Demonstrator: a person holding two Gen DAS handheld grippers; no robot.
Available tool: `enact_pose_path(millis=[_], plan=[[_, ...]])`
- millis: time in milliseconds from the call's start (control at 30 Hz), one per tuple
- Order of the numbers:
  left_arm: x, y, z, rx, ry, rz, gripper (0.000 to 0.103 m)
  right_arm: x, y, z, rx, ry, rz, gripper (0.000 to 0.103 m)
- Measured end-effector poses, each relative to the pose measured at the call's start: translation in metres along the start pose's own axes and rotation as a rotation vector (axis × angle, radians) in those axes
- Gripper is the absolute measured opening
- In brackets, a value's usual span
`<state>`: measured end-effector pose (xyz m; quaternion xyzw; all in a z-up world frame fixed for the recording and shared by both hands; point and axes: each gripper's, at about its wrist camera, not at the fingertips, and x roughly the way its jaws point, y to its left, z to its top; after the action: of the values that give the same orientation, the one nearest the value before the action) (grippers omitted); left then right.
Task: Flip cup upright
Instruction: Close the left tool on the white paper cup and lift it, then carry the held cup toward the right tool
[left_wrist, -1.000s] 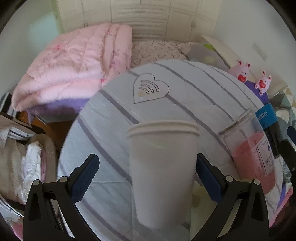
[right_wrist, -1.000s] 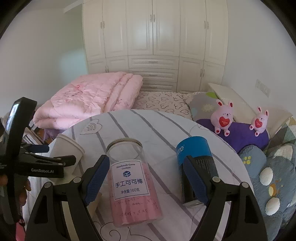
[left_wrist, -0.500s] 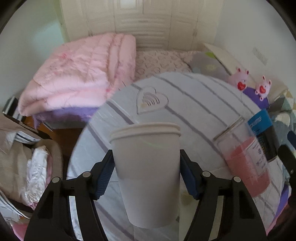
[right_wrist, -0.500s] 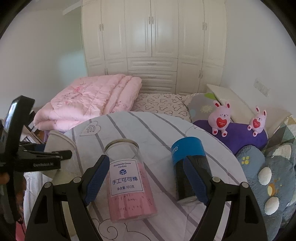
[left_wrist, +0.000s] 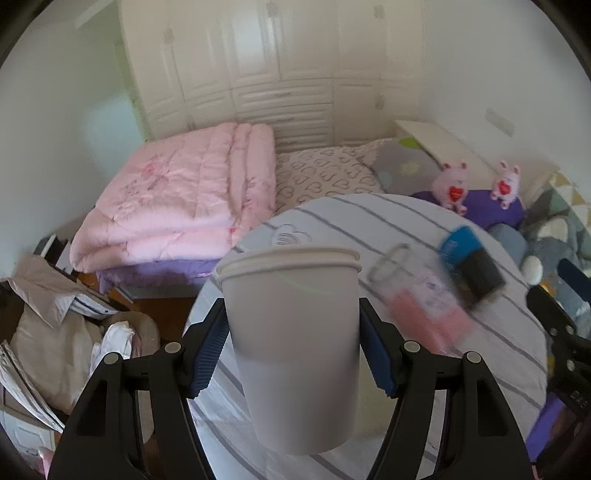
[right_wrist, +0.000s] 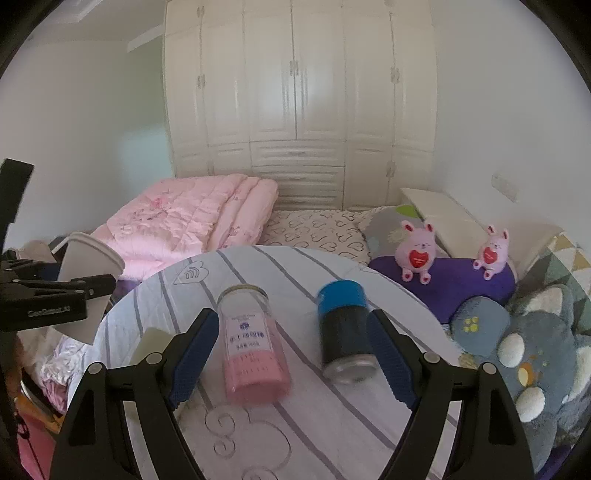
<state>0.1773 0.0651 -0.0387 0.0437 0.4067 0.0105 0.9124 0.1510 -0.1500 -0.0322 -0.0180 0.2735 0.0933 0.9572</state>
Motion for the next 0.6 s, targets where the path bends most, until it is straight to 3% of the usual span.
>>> enact_pose_path(millis=[267, 600], plan=[[-0.034, -0.069, -0.031, 0.115, 0.016, -0.077, 0.069, -0.034, -0.031, -0.033, 0.030, 0.045, -0.029, 0.083], [-0.029, -0.135, -0.072, 0.174, 0.104, -0.157, 0.069, -0.048, -0.066, -0.066, 0.049, 0.080, -0.055, 0.083]])
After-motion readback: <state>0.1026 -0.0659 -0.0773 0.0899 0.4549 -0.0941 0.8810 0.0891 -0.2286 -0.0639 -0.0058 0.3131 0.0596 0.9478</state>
